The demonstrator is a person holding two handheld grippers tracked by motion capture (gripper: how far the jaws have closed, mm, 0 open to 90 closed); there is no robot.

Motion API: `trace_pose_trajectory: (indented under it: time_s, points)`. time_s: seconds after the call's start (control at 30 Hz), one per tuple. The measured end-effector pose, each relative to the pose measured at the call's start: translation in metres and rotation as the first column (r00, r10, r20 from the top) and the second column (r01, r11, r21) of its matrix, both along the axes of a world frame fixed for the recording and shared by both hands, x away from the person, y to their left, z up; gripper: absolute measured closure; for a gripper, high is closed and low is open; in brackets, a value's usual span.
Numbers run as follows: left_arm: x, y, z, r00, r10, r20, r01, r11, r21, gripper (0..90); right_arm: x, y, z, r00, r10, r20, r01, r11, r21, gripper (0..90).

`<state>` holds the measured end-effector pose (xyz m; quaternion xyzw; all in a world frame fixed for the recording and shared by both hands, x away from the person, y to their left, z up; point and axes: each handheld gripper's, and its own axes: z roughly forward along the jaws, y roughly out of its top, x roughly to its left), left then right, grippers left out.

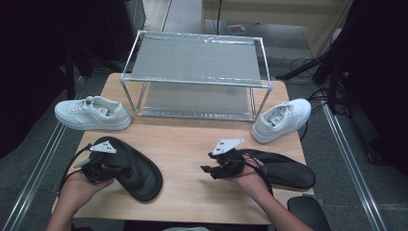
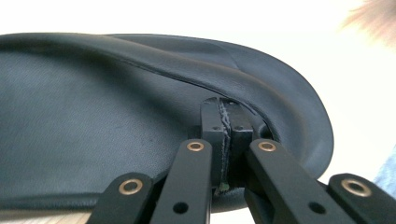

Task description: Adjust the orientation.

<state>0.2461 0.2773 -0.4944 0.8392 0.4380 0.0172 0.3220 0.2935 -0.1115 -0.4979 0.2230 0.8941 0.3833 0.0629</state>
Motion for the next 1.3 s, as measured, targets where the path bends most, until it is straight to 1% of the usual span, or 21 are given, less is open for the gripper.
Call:
trace_pose_trajectory:
  time_s: [0.07,0.27,0.3,0.4,0.47,0.57,0.73,0.8,0.87,0.93,0.97,1.07,1.13,1.17,1.2,1.23,1.27,1.3]
  points:
    - [0.001,-0.006,0.0,0.9999,-0.017,-0.001,0.017,0.9999,0.002,89.8,0.0,-0.001,0.0,1.0,0.0,-0.007,0.0,1.0,0.003,46.7]
    - [0.007,-0.025,0.001,0.9993,-0.038,0.004,0.038,0.9992,0.008,89.9,0.001,-0.001,-0.001,0.9998,-0.005,-0.02,0.006,1.0,0.014,46.7]
    - [0.009,-0.028,0.001,0.9989,-0.046,-0.002,0.046,0.9989,0.004,89.9,0.001,-0.002,-0.001,0.9999,-0.005,-0.016,0.005,1.0,0.016,46.7]
    - [0.014,-0.04,0.001,0.9985,-0.055,0.003,0.055,0.9985,0.004,90.0,0.001,-0.004,0.0,0.9998,-0.012,-0.015,0.013,1.0,0.022,46.7]
    - [0.018,-0.049,0.001,0.9971,-0.077,0.002,0.077,0.9971,0.002,90.0,0.001,-0.005,0.001,0.9998,-0.017,-0.013,0.017,1.0,0.026,46.7]
    - [0.022,-0.06,0.001,0.9954,-0.096,0.004,0.096,0.9954,0.003,90.0,0.001,-0.008,0.001,0.9996,-0.026,-0.01,0.026,0.999,0.03,46.7]
    - [0.029,-0.075,0.001,0.9931,-0.117,0.001,0.117,0.9931,-0.005,89.9,0.0,-0.013,0.001,0.9985,-0.051,-0.019,0.052,0.998,0.039,46.7]
    - [0.031,-0.082,0.001,0.9913,-0.131,0.011,0.131,0.9913,0.003,90.0,0.0,-0.015,0.001,0.9984,-0.055,-0.016,0.056,0.998,0.041,46.5]
    - [0.035,-0.09,0.001,0.9898,-0.142,0.006,0.142,0.9898,0.002,90.0,0.0,-0.018,0.001,0.9975,-0.069,-0.017,0.07,0.997,0.041,46.4]
    - [0.036,-0.093,0.001,0.9895,-0.144,0.004,0.144,0.9895,0.003,90.0,0.0,-0.019,0.001,0.9968,-0.078,-0.016,0.079,0.996,0.043,46.3]
    - [0.04,-0.1,0.0,0.988,-0.155,0.0,0.155,0.988,0.006,90.0,-0.001,-0.023,0.002,0.9959,-0.09,-0.008,0.09,0.995,0.043,46.3]
    - [0.045,-0.111,-0.001,0.9866,-0.163,0.0,0.163,0.9865,0.015,90.0,0.0,-0.029,0.003,0.9942,-0.107,-0.009,0.108,0.993,0.056,46.9]
    - [0.048,-0.118,0.0,0.9844,-0.176,0.002,0.176,0.9843,0.018,90.0,0.0,-0.032,0.004,0.9933,-0.115,-0.011,0.116,0.991,0.064,47.0]
    - [0.048,-0.118,0.0,0.9844,-0.176,0.002,0.176,0.9843,0.018,90.0,0.0,-0.032,0.004,0.9933,-0.115,-0.011,0.116,0.991,0.064,47.0]
    - [0.051,-0.124,-0.001,0.983,-0.183,-0.004,0.183,0.983,0.011,90.0,-0.001,-0.035,0.005,0.992,-0.125,-0.011,0.126,0.989,0.071,47.0]
    - [0.053,-0.127,-0.001,0.982,-0.189,0.0,0.189,0.9819,0.012,90.0,-0.001,-0.036,0.005,0.9915,-0.13,-0.006,0.13,0.989,0.076,47.0]
    - [0.053,-0.127,-0.001,0.982,-0.189,0.0,0.189,0.9819,0.012,90.0,-0.001,-0.036,0.005,0.9915,-0.13,-0.006,0.13,0.989,0.076,47.0]
    - [0.057,-0.132,-0.001,0.9816,-0.191,-0.001,0.191,0.9815,0.009,90.0,0.0,-0.04,0.006,0.9903,-0.139,-0.008,0.139,0.986,0.092,46.9]
